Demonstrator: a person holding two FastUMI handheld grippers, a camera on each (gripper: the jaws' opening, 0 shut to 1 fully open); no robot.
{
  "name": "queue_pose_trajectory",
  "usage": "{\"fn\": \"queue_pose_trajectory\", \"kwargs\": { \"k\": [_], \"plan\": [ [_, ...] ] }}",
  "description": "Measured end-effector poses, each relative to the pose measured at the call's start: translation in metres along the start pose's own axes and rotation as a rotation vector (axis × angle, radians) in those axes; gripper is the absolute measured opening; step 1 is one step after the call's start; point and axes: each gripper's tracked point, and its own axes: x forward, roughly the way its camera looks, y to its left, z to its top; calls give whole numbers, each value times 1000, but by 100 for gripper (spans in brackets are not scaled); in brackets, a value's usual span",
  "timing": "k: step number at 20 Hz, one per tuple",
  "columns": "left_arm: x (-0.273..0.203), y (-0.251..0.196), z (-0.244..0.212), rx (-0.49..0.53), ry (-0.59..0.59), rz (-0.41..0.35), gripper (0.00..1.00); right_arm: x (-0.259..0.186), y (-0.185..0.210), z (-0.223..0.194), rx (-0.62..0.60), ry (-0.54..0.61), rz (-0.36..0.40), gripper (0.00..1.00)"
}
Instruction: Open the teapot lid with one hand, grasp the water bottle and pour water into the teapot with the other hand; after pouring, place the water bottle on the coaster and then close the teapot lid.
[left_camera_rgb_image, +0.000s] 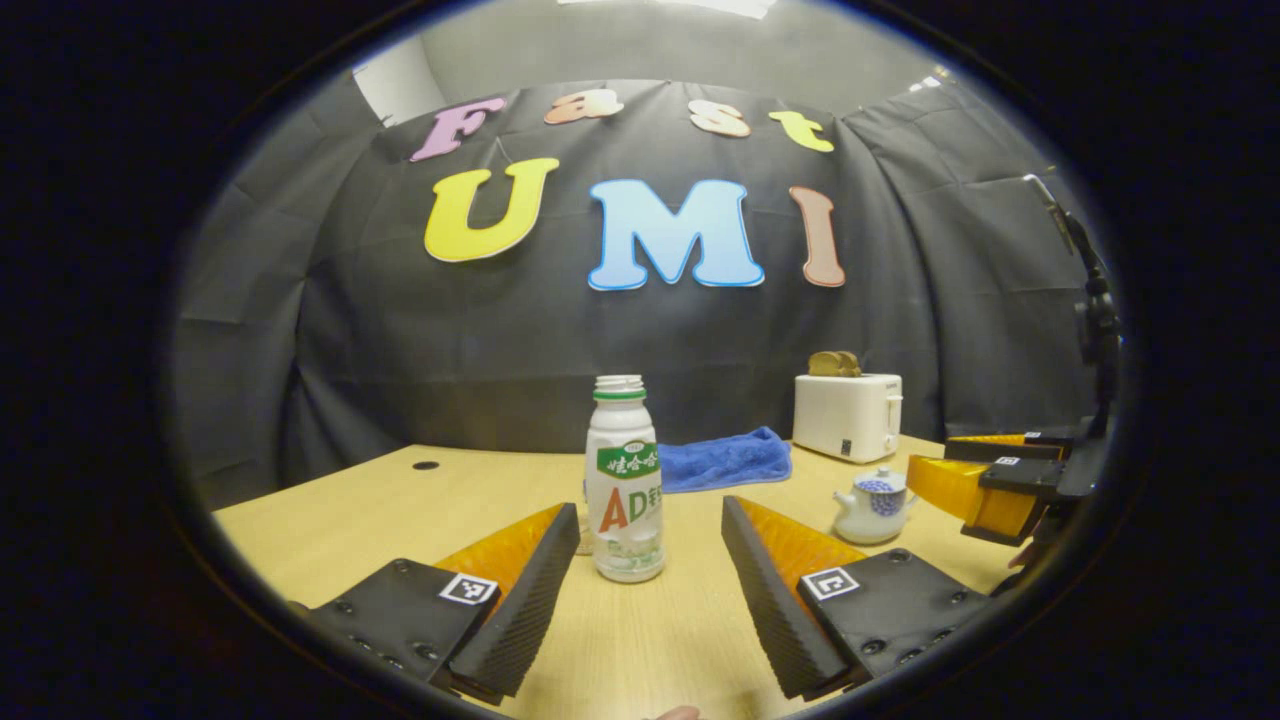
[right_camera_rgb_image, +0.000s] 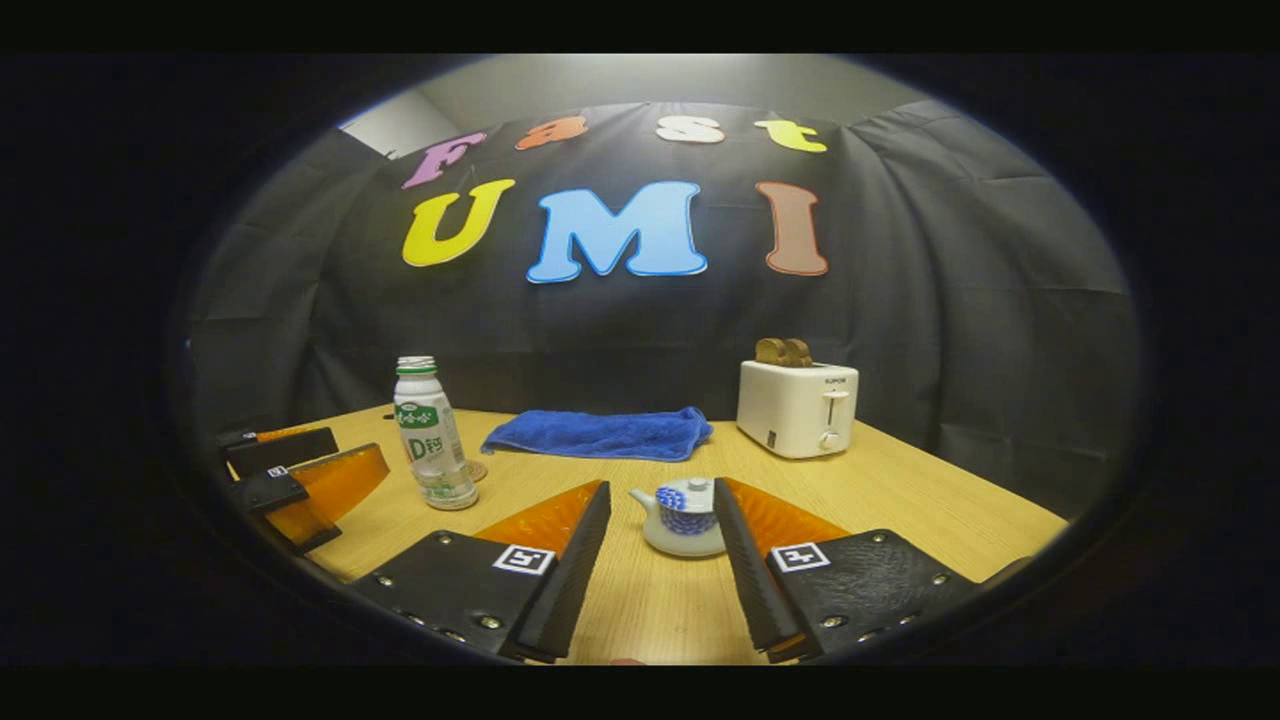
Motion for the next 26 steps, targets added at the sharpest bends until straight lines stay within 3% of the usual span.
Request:
{"fn": "queue_pose_trajectory", "kwargs": {
  "k": [10,11,12,13,14,17,18,20,21,22,23,24,25,26],
  "plan": [
    [24,11,3,-20,2,3,95,57,-25,-1,-1,57,-54,64],
    [26,13,0,-32,12,2,88,64,-26,-4,-6,67,-58,64],
    [27,14,-4,-39,21,2,88,71,-26,-6,-8,79,-58,64],
    [28,16,-5,-43,28,4,89,75,-26,-10,-8,91,-59,64],
    [29,18,-7,-45,32,7,100,79,-27,-12,-11,99,-62,64],
    [28,22,-6,-40,30,12,100,83,-27,-19,-6,125,-61,63],
    [29,22,-6,-34,29,13,100,84,-26,-15,-1,123,-59,26],
    [29,24,-6,-29,28,14,100,85,-23,-20,-28,122,-51,27],
    [28,23,-6,-28,31,13,100,85,-23,-20,-29,114,-45,17],
    [28,23,-7,-27,32,11,100,86,-24,-19,-26,111,-37,28],
    [29,23,-6,-25,34,12,100,85,-23,-19,-24,108,-29,28],
    [27,22,-8,-24,36,11,100,78,-34,7,-34,102,-56,28],
    [26,23,-7,-21,38,12,100,89,-33,-18,-16,107,-55,16],
    [26,23,-6,-18,38,13,100,89,-31,-18,-14,102,-50,3]
  ]
}}
